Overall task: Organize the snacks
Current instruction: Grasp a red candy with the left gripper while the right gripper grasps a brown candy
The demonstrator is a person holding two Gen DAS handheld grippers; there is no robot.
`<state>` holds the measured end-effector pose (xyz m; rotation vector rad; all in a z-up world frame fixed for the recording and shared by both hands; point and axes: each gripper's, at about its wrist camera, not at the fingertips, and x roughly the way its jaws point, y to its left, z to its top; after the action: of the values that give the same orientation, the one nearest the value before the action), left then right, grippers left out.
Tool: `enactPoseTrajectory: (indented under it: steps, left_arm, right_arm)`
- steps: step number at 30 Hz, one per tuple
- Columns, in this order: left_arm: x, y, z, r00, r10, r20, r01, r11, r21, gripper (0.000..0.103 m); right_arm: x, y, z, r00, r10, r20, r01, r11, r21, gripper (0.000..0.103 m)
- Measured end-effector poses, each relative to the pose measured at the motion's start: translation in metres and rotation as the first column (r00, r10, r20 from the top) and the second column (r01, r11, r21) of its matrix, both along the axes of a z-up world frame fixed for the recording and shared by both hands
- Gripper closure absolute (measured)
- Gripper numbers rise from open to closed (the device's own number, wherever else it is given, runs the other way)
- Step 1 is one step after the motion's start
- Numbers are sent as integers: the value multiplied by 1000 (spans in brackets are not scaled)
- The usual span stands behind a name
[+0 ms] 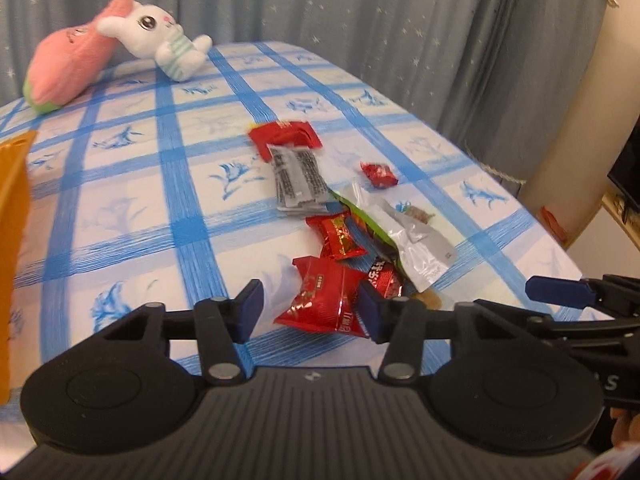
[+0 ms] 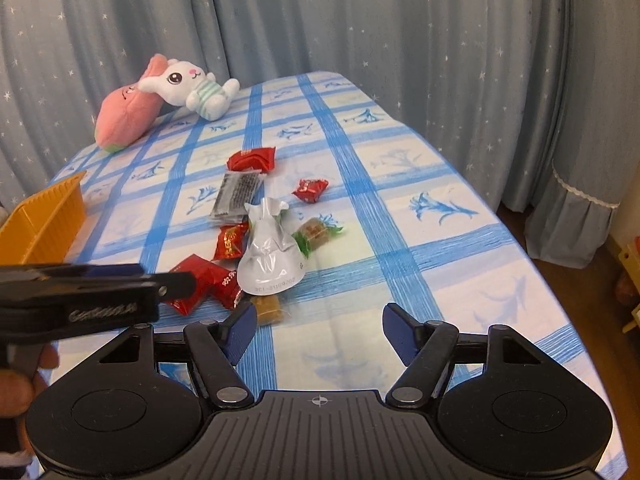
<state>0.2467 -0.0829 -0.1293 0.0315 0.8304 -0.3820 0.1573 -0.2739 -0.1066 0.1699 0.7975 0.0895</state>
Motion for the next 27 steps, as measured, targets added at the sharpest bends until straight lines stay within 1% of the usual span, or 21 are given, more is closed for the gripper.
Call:
enactPoseTrajectory:
  steps: [1,2,4,7,8,10,13,15,18,20,21,23,25,27]
  left_arm:
    - [3,-1,-4,1000,-11,-9,11,1000,6,59]
    - [4,-1,-6,1000,-18,-14,18,1000,6,63]
    - [2,1,-7,1000,-12,-6,12,1000,14,65]
    - [-9,12,-2,1000,15,11,-16,999,31,68]
    - [-14,15,-1,1000,25,14,-25,999,38,75]
    - [-24,25,1,998,51,20,-52,997,56,75]
    - [-34,37,1,996,82,21,-83,996,42,75]
    - [-36,41,1,996,87,27,-88,995,39,75]
    - [-35,41,-1,996,89,28,-91,995,39,71]
    - [-35,40,-2,996,88,34,-89,995,43,61]
    - [-35,39,-2,995,89,37,-91,995,49,60]
    - [-34,37,-3,996,85,39,-87,995,55,58]
    - [-33,35,-4,996,78,42,-81,995,65,58]
    - [-31,34,-5,996,75,46,-78,994,73,58]
  right_arm:
    - [1,0,-2,1000,2,-2,-2,1000,3,33]
    - [2,1,-3,1000,5,-2,-5,1000,9,33]
    - [3,2,-4,1000,18,2,-18,1000,14,33]
    - [7,7,-7,999,49,4,-49,999,13,33]
    - [8,10,-8,998,60,7,-60,998,10,33]
    - [11,15,-10,996,83,15,-83,997,4,34]
    - [18,25,-15,993,120,19,-119,993,-27,39]
    - [23,32,-20,991,136,3,-136,990,-47,47]
    - [28,39,-27,988,154,-5,-154,984,-88,52]
    - [29,42,-29,986,165,1,-164,981,-102,55]
    - [28,43,-29,986,168,4,-167,979,-114,59]
    - [27,44,-30,985,175,6,-172,976,-135,68]
    - [26,42,-30,985,172,7,-170,977,-127,69]
    - [25,42,-28,985,172,10,-170,978,-125,72]
